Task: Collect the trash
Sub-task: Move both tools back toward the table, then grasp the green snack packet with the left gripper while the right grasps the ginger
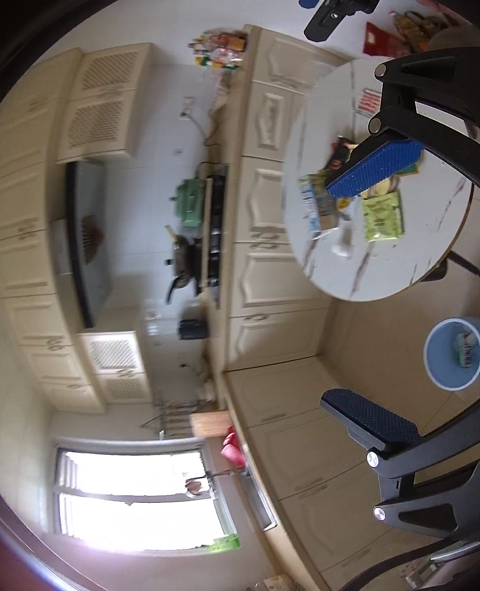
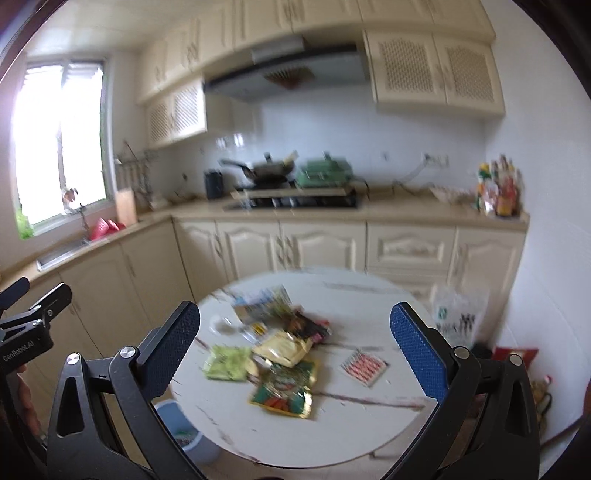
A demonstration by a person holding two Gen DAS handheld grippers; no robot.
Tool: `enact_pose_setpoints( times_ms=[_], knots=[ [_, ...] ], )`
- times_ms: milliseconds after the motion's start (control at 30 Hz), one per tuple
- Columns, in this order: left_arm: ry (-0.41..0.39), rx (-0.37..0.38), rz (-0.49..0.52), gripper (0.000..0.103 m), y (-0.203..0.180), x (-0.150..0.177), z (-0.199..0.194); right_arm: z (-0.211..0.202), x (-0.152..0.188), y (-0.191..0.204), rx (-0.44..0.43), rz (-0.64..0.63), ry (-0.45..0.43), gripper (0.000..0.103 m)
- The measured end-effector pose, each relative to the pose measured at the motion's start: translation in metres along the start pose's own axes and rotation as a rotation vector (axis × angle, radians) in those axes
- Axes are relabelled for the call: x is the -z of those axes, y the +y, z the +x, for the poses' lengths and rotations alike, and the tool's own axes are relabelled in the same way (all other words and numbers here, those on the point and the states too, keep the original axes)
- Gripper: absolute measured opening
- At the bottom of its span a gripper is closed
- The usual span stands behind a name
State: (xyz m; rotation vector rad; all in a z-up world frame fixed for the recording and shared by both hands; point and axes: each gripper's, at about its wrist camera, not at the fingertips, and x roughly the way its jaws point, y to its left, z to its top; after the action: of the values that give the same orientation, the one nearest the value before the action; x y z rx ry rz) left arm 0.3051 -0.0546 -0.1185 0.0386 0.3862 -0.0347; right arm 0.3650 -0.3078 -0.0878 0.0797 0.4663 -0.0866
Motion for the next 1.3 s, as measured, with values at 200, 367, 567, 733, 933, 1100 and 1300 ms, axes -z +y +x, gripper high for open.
enact_pose_setpoints(
  times_ms=[200, 367, 567, 733, 933, 1100, 1300],
  knots=[
    [0.19, 0.044, 0.035, 0.102, -0.03, 0.001, 0.082, 0.074, 0.03, -0.024, 0.029, 0.012, 0.16, 0.103],
    [0.337, 0.065, 0.082, 0.102, -0.06, 0.002, 0.152, 0.123, 0.051, -0.037, 0.023, 0.032, 0.255, 0.103],
    [0.475, 0.115, 0.093, 0.102, -0.082, 0.017, 0.213, 0.166, 0.071, -0.039, -0.015, 0.014, 0.335, 0.103],
    [0.522, 0.171, 0.078, 0.102, -0.095, 0.016, 0.244, 0.189, 0.081, -0.04, -0.032, 0.017, 0.373, 0.103],
    [0.544, 0.155, 0.074, 0.102, -0.096, 0.015, 0.276, 0.203, 0.082, -0.043, -0.041, 0.033, 0.382, 0.103],
    [0.515, 0.185, 0.092, 0.096, -0.099, 0.024, 0.278, 0.21, 0.082, -0.038, -0.049, 0.025, 0.389, 0.103],
    [0.463, 0.229, 0.101, 0.037, -0.09, 0.027, 0.266, 0.219, 0.086, -0.023, -0.069, -0.002, 0.409, 0.103]
  ],
)
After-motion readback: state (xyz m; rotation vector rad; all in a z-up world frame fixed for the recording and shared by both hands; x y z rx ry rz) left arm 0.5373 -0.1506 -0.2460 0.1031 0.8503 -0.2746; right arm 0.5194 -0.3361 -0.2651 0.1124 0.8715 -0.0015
